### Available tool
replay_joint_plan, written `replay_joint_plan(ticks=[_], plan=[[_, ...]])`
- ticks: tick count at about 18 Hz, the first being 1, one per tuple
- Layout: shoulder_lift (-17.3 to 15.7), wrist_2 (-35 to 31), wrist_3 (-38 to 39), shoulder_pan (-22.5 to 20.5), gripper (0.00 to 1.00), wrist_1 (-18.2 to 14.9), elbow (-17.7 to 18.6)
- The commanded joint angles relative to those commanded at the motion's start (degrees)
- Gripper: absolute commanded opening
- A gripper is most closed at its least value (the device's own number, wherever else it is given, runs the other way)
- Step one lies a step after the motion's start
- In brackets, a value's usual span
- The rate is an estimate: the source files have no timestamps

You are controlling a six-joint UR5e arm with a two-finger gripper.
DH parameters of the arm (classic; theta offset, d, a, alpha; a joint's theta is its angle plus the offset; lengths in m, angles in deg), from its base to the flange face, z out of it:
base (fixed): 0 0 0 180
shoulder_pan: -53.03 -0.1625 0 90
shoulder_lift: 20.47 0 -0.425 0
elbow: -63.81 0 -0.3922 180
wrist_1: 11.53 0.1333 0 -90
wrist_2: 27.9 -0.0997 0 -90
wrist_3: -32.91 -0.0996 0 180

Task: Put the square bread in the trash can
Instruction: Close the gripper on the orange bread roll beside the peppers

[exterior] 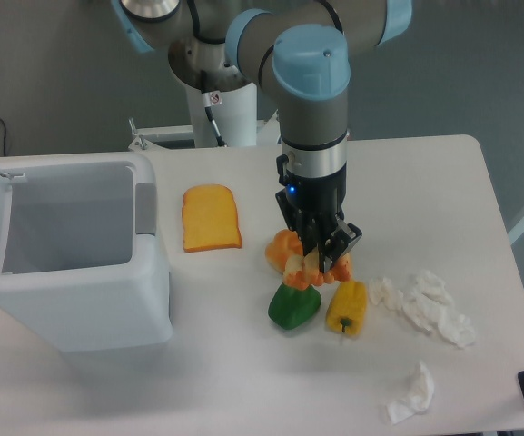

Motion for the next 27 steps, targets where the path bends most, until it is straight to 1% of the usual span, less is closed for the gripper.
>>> replay_joint_plan(ticks=[8, 11, 17, 27], plan=[[-0.2, 0.4, 0.0, -0.4, 0.38, -0.1, -0.2], [-0.5, 1.5, 0.1, -0.4, 0.38, -0.1, -0.3], [-1.0, 4.5, 0.2, -1.7, 0.38, -0.2, -0.3], [-1.3, 4.6, 0.3, -2.0, 0.38, -0.2, -0.7]])
